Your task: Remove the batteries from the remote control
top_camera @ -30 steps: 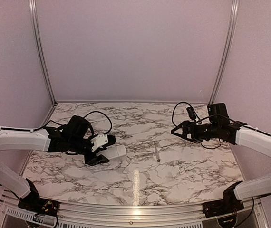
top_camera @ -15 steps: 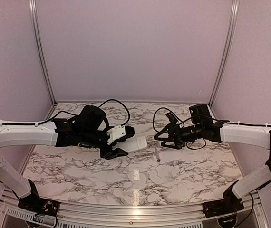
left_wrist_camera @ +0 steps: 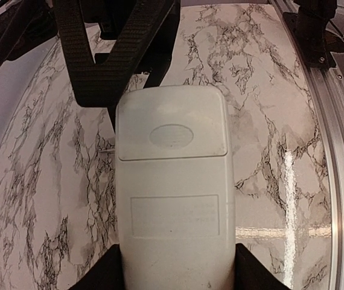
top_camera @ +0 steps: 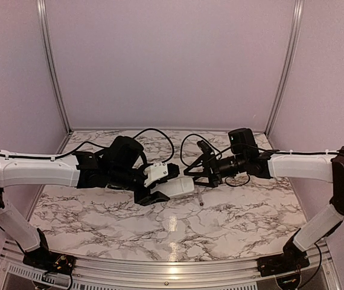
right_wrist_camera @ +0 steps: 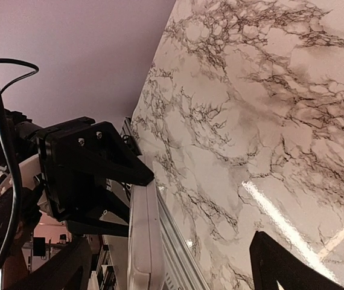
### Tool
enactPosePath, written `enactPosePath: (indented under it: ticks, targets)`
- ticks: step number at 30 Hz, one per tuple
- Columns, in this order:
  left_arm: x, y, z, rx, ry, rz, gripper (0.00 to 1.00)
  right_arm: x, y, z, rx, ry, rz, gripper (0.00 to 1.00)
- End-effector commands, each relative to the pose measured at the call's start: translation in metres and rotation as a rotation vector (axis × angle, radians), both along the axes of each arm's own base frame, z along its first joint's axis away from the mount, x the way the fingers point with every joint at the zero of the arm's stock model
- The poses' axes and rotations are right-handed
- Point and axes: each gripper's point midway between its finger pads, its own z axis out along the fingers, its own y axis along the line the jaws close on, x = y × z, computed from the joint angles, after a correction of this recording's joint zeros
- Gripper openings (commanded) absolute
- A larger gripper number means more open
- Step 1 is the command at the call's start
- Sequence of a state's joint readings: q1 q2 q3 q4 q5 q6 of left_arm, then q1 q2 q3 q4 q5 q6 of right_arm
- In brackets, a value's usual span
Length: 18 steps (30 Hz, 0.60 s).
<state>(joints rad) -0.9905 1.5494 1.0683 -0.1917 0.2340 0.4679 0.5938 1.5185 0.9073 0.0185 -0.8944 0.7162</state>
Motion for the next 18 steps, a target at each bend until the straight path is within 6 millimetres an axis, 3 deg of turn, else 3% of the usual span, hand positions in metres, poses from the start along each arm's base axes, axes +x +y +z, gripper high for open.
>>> enactPosePath:
  ticks: [1, 12, 18]
  targets:
    - [0.007, -0.012, 0.008, -0.014, -0.012, 0.014, 0.55, -0.010, 0.019, 0.018, 0.039, -0.016, 0.082, 0.88]
    - [0.015, -0.017, 0.009, -0.018, -0.032, 0.052, 0.55, -0.022, 0.024, 0.016, 0.027, 0.015, 0.128, 0.66]
    - [0.017, -0.019, 0.012, -0.039, -0.035, 0.070, 0.54, -0.024, 0.024, 0.012, 0.020, 0.024, 0.134, 0.63]
